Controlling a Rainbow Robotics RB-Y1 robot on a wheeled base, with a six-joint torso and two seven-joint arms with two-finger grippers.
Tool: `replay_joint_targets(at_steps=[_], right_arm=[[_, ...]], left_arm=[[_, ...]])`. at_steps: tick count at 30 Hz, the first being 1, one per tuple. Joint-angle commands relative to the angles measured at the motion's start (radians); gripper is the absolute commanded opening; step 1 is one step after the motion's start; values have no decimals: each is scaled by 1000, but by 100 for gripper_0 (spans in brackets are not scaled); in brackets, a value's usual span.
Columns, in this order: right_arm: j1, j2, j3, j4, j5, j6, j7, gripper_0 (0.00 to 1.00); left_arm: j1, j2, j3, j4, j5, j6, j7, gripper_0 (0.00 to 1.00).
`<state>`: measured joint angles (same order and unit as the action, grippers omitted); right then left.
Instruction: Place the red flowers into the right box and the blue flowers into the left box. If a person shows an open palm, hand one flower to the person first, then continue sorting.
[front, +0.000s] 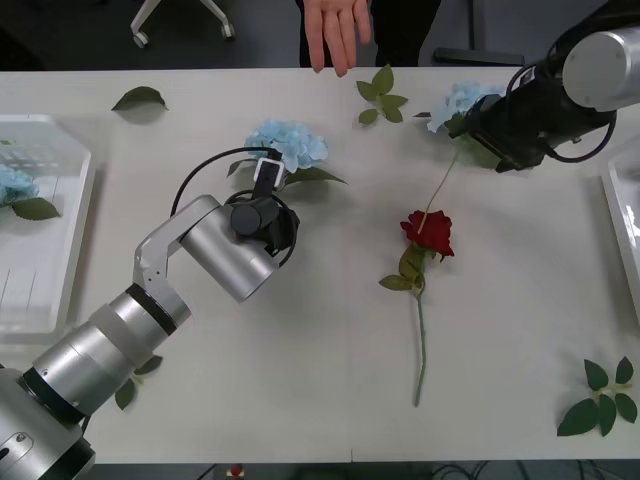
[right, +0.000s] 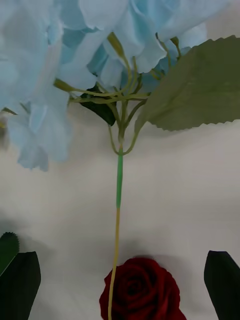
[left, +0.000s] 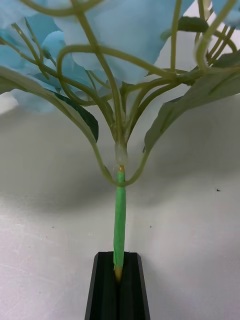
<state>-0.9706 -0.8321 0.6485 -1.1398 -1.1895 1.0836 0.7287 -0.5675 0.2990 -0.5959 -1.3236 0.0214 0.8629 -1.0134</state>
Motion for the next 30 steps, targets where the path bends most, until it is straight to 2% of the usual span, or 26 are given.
replay_joint_targets(at_steps=[1, 9, 19, 30], right_arm=[[-40, 50, -15, 51, 65, -24, -14, 95], [-63, 142, -15, 186, 111, -82, -6, 95], [-76, 206, -15, 245, 136, -123, -18, 95], [-128, 300, -17, 405, 177, -180, -14, 95]], left_arm=[[-9, 15, -4, -29, 8, 2, -14, 0], [-8, 15, -4, -29, 8, 2, -10, 0], [-8, 15, -4, -29, 8, 1, -8, 0], [-8, 15, -4, -29, 6, 1, -8, 0]])
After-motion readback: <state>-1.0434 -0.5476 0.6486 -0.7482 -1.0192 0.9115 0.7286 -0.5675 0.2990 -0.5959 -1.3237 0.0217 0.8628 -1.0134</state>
